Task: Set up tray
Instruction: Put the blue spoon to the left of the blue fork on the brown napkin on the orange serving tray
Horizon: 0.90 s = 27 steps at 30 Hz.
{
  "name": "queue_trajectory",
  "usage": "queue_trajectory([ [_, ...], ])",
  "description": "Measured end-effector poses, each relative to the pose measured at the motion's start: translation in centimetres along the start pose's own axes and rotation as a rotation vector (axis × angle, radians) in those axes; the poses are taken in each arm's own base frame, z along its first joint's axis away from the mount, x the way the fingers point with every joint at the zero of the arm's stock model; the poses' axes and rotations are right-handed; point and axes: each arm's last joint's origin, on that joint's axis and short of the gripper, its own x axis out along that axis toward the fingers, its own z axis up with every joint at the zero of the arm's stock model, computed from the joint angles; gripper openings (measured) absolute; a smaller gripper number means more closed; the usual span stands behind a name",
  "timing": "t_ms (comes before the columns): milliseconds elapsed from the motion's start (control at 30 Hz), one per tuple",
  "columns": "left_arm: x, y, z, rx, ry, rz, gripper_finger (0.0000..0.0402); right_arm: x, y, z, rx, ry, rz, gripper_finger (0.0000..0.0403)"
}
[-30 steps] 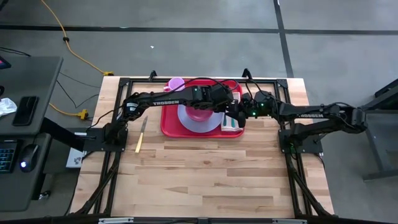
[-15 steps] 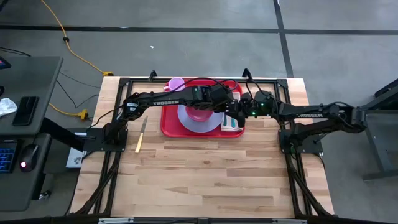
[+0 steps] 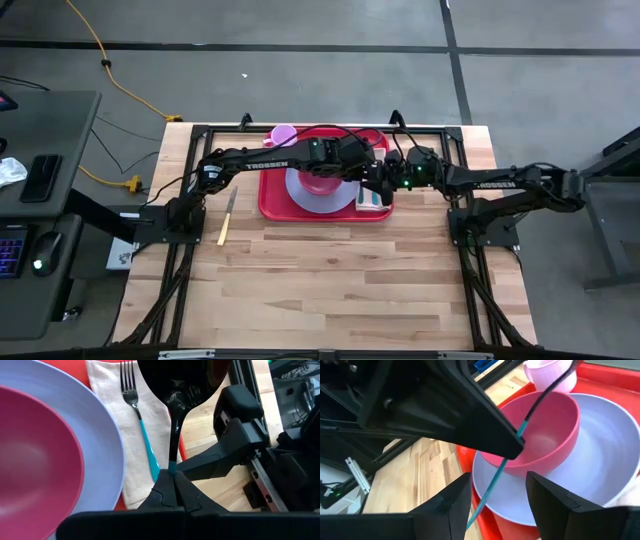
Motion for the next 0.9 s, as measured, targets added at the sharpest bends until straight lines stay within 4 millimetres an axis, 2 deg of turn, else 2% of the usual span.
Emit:
queue_trajectory([
  [233,0.00,-0.06,0.02,0.000,0.000,-0.007,0.0005,0.00,0.06,0.06,-0.006,-0.003,0.012,0.0171],
  [567,0.00,-0.19,0.07,-0.001,-0.004,-0.020,0.0005,0.00,0.19,0.21,-0.035,-0.014,0.034,0.0150],
  [900,-0.04,-0.71,0.23,-0.012,-0.006,-0.080,0.0005,-0.02,0.25,0.30,-0.048,-0.022,0.043,0.0106],
])
